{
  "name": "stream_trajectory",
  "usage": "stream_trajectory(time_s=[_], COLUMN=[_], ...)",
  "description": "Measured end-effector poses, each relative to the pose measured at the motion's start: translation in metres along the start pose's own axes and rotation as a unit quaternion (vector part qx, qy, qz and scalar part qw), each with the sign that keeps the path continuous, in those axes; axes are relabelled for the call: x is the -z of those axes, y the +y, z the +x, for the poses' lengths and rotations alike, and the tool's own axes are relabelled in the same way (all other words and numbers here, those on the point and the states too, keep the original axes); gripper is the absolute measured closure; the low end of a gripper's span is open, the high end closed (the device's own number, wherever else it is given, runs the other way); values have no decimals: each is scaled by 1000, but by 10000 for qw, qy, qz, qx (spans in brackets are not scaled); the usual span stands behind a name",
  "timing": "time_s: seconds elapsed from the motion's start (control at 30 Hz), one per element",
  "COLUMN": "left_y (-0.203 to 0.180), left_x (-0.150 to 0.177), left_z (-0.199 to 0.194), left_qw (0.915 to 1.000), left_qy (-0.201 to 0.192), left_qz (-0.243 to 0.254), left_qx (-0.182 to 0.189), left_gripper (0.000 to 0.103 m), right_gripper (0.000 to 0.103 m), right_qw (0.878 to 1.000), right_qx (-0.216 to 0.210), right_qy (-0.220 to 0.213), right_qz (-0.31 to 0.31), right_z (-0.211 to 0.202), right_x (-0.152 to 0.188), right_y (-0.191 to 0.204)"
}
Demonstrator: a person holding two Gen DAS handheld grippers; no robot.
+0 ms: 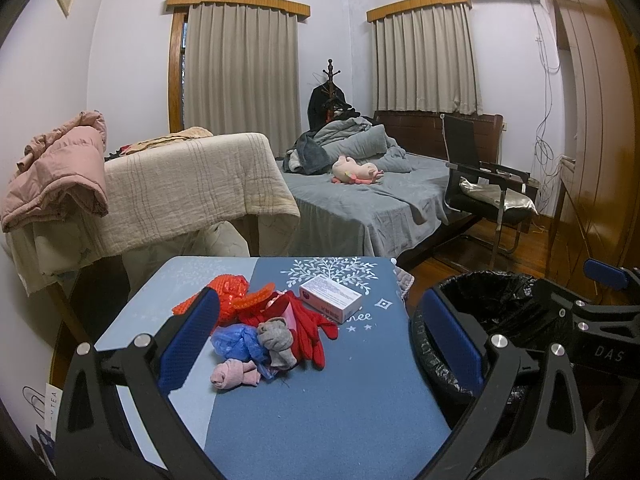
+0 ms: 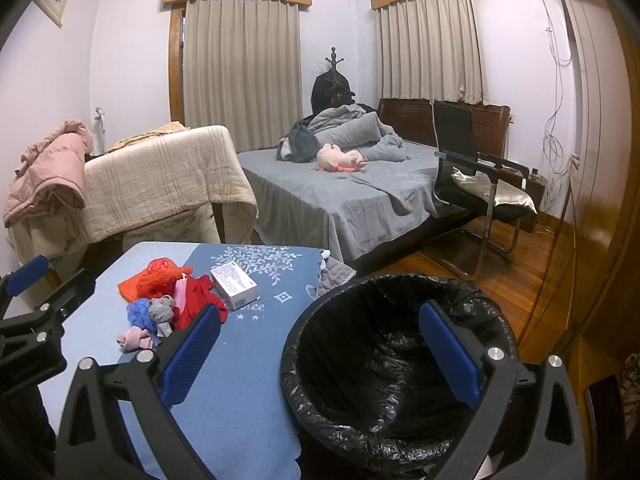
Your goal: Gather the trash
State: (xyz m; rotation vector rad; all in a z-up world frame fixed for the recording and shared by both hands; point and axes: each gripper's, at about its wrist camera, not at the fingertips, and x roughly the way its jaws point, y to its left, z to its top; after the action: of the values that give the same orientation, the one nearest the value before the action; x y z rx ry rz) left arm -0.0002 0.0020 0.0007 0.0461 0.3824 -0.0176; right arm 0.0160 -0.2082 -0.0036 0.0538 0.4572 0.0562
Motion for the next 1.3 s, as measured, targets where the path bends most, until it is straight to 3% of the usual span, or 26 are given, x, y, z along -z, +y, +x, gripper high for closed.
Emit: stream_trajectory(time_s=[1.3], left_y=[6], left_x=[-2], left_z=[-3], left_qw=[10000], left_qy=[31], left_qz=[-31], left_qx=[-2], left_gripper=[5], right_gripper=[6], right_qw=[10000], right_qx=[-9], right_qy=[48], right_qz=[17], right_z=[5], right_x=[3], right_y=[0])
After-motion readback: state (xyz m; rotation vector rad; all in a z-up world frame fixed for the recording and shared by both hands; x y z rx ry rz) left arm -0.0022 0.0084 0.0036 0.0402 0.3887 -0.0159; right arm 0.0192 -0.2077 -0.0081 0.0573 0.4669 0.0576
